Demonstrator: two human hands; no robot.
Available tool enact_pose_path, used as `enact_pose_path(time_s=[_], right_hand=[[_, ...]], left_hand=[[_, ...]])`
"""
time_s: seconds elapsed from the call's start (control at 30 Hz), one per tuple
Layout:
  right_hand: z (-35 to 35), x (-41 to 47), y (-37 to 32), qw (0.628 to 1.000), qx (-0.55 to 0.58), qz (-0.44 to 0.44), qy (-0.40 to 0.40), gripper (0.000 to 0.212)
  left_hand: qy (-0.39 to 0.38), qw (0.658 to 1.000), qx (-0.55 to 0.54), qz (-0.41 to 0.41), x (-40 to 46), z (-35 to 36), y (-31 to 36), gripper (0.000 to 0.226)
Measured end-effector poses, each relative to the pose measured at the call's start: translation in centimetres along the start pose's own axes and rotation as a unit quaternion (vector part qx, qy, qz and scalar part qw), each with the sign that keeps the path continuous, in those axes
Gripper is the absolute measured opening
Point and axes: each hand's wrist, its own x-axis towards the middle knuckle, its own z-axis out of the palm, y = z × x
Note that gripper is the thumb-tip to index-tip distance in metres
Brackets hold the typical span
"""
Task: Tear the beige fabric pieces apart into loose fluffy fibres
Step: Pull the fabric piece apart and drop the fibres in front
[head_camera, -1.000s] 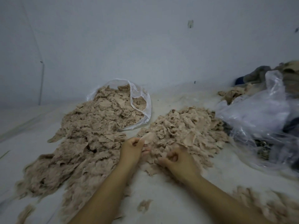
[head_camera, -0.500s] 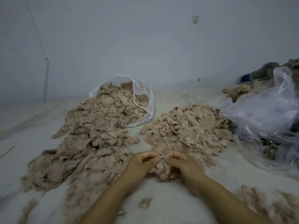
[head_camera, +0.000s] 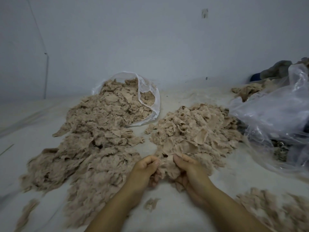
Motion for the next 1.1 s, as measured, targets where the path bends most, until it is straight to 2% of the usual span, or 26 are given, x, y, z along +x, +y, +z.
enact_pose_path(time_s=[0.1,0.17,0.27,0.4,0.53,0.6,0.67,0.77,0.83,0.87,0.97,1.1], right_hand=[[0.2,-0.3,0.0,1.0,0.005,-0.025,-0.004,0.012],[0.3,-0.4,0.2,0.997,-0.043,-0.057,-0.003,0.011],[0.4,-0.5,0.7,0.992,-0.089,-0.093,0.017,0.01],[0.6,-0.3,1.0,0.995,-0.041,-0.08,0.047,0.016],[-0.4,0.4,0.3,0.993,0.004,-0.066,0.1,0.022],[-0.9,0.5,-0.2,0.993,0.001,-0.062,0.102,0.019],[-0.8,0.2,-0.3,0.996,-0.005,-0.047,0.077,0.01],[-0.2,-0.1,-0.1,0.999,0.005,-0.033,0.039,0.007],[0.0,-0.3,-0.1,0.999,0.003,-0.038,0.025,0.007],[0.0,-0.4,-0.2,0.999,0.0,-0.037,0.018,0.008],[-0.2,-0.2,0.0,1.0,-0.012,-0.022,0.019,0.014],[-0.8,0.1,0.2,0.998,-0.061,-0.011,0.022,0.016]], left_hand=[[-0.024,0.995,-0.095,-0.031,-0.3,0.9,0.0,0.018],[-0.026,0.989,-0.139,-0.034,-0.4,1.2,0.0,0.016],[-0.005,0.996,-0.088,0.006,-0.4,1.5,-0.3,0.012],[0.034,0.997,-0.063,0.034,-0.1,1.9,-0.6,0.023],[0.096,0.981,-0.167,0.03,0.4,0.8,-0.2,0.023],[0.105,0.975,-0.194,0.02,0.6,-0.2,0.0,0.022],[0.077,0.981,-0.179,-0.002,0.5,-0.4,0.0,0.018],[-0.018,0.987,-0.156,-0.033,0.0,0.5,-0.3,0.012],[-0.069,0.989,-0.128,-0.017,-0.3,0.9,-0.6,0.011],[-0.062,0.993,-0.099,-0.005,-0.4,1.0,-0.6,0.009],[0.012,0.999,-0.044,0.018,-0.1,0.8,-0.8,0.025],[0.039,0.998,-0.047,0.021,0.0,0.7,-0.4,0.02]])
